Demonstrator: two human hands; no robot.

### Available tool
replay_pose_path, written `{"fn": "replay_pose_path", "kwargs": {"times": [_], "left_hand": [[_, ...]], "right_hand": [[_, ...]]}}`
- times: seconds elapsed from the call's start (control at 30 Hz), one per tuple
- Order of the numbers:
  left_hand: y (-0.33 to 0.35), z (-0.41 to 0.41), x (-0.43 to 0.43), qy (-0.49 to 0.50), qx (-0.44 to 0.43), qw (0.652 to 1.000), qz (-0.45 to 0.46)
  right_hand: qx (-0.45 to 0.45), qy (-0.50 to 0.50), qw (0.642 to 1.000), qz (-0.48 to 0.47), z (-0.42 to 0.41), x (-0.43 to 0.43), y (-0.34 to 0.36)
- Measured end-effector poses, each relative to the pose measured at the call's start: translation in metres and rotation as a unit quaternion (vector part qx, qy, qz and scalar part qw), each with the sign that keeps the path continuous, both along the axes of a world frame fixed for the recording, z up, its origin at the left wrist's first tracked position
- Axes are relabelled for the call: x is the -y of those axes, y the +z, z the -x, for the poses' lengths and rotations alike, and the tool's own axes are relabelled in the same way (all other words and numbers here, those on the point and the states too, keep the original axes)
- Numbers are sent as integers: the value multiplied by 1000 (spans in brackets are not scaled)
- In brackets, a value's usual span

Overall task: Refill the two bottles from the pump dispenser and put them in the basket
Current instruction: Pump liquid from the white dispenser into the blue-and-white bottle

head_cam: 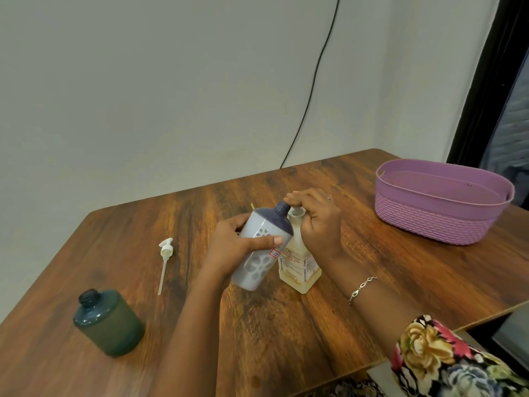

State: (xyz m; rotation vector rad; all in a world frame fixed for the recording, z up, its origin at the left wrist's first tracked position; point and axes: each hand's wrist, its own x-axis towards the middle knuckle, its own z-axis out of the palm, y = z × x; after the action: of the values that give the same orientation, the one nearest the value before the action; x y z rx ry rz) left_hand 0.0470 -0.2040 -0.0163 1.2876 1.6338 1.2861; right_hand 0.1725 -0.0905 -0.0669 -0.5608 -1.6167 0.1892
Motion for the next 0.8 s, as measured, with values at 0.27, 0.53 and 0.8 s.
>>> {"fn": "replay_pose_path", "kwargs": {"times": [0.27,0.53,0.8], "left_hand": [[8,0,0,0,2,1000,-7],[0,2,-1,5,-22,1000,-1],[7,1,4,0,0,1000,-14]], "right_hand": [[-23,19,999,44,0,5,23],[-25,15,999,25,0,2,1],[7,22,999,28,-3,0,22]]}}
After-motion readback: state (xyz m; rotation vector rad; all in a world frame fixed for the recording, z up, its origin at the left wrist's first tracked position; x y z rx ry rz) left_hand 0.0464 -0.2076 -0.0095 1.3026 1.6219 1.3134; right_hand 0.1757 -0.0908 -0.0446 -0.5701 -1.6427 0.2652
